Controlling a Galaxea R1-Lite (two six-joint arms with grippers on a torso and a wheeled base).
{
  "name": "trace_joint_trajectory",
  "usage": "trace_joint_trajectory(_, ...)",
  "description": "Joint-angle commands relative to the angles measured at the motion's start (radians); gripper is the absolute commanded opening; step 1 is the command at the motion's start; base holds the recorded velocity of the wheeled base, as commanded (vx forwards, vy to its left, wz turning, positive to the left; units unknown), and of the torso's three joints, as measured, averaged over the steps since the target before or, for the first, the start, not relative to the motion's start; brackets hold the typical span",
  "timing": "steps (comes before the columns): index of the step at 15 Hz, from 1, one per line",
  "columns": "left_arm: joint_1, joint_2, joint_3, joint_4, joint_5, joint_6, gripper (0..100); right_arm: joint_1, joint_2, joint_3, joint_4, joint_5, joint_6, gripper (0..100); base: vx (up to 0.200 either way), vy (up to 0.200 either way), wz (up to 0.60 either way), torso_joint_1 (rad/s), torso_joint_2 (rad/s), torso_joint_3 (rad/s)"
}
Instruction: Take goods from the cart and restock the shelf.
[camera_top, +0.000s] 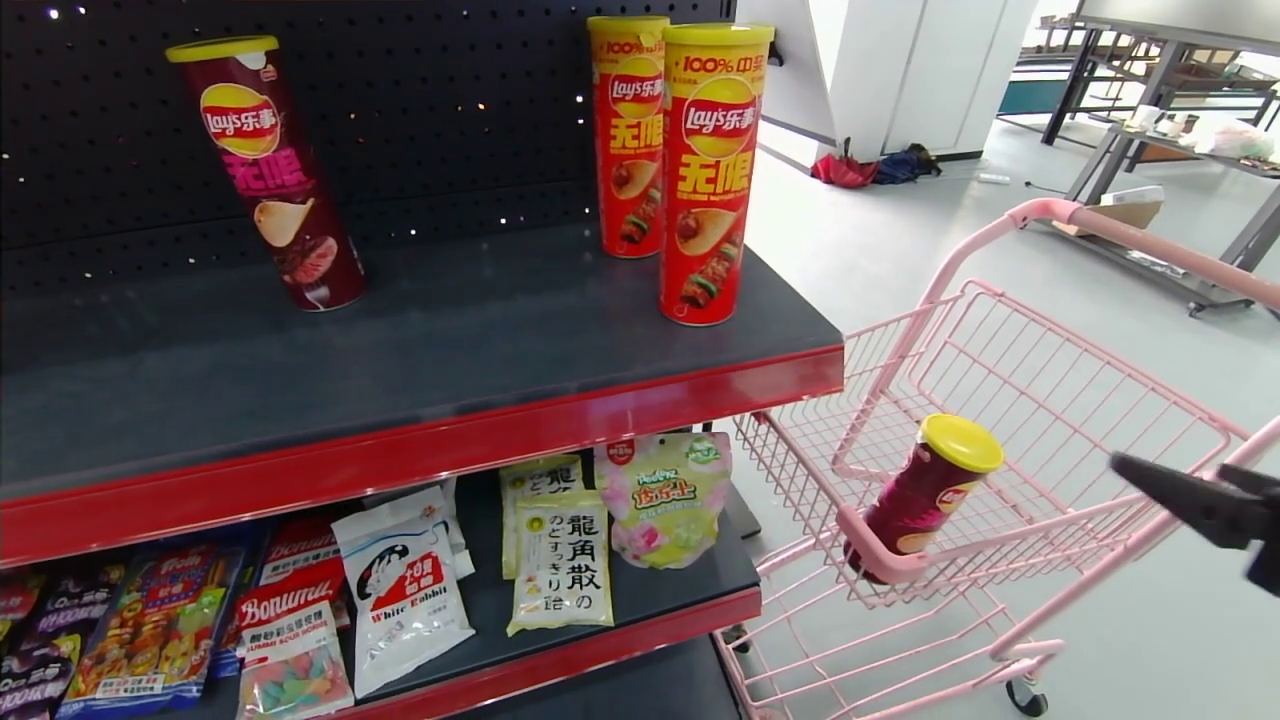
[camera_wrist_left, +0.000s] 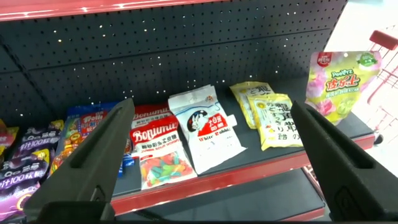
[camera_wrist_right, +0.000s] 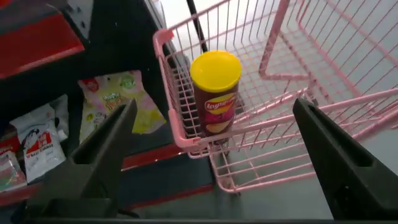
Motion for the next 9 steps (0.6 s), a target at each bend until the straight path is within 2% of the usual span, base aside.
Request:
trace_joint_trajectory(1,0.001,0.0,0.0,0.0,0.0,0.0,100,0.082,0.5,0.061,-0.248,0.013,0.048,100,0.0,0.0,0.0,0.0,0.0,0.0)
trace_joint_trajectory(3,0.001,0.0,0.0,0.0,0.001,0.0,100,0.105,0.577,0.039,-0.268,0.01,0.047,100,0.0,0.0,0.0,0.0,0.0,0.0)
trace_joint_trajectory(9,0.001,0.0,0.0,0.0,0.001,0.0,100,0.099,0.706,-0.037,-0.296,-0.028,0.048,100,0.0,0.0,0.0,0.0,0.0,0.0)
